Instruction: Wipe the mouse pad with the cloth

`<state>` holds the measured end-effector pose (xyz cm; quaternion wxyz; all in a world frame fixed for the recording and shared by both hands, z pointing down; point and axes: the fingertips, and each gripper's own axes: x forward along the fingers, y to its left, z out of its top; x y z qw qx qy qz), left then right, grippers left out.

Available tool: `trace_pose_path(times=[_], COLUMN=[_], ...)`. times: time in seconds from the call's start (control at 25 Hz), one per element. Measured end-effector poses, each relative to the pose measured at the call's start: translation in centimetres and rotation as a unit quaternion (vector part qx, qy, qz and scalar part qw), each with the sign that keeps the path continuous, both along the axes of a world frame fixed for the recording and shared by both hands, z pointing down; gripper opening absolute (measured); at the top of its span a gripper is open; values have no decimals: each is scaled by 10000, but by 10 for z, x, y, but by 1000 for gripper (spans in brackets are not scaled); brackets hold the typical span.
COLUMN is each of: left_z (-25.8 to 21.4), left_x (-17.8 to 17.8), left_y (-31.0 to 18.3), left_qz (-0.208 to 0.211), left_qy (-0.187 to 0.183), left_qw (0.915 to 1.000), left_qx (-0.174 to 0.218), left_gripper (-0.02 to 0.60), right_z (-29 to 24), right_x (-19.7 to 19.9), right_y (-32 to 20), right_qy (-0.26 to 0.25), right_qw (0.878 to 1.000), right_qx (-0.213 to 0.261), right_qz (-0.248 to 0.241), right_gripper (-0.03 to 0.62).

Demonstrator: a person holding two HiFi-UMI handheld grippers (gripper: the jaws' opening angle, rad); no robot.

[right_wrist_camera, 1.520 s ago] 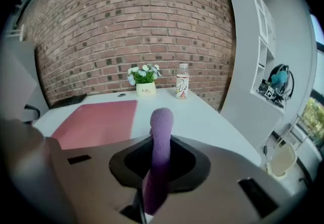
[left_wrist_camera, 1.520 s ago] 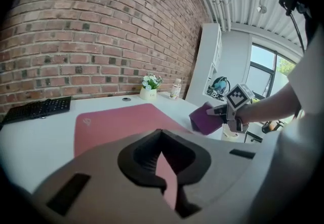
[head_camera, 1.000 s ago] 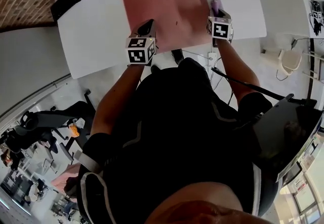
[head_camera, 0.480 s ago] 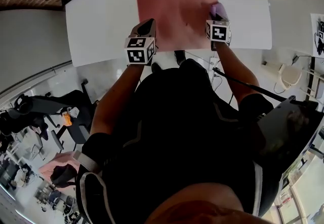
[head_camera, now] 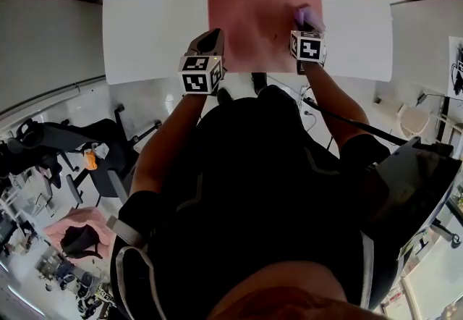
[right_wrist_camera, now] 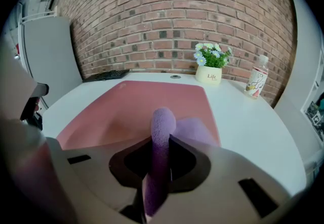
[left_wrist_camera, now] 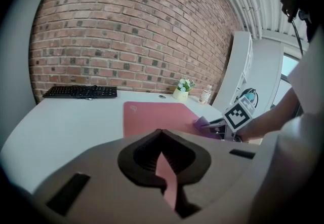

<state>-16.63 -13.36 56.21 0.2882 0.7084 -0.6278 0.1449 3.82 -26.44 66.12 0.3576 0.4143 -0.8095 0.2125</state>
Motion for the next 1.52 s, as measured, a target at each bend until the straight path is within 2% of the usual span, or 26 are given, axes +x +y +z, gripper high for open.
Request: trace_pose_path(times=[0.36,0.84,1.52], left_z=[-1,-5,-8], left_x=[-22,-44,-73], left_y=[13,22,43], left_qz=[-368,-650,-1179], left_qy=[2,-63,-124], left_qw=[9993,9978,9929], left_qx=[19,66,-1], left_gripper=[2,2,2], right_z=[0,-5,-8], right_x=[-40,-103,-184], right_y=[12,36,82], right_qy=[-134,-277,-429], right_qw=[9991,9920,9702], right_qx=[-116,-235,-455], right_qz=[-377,-1213,-2342], right_gripper=[60,60,60])
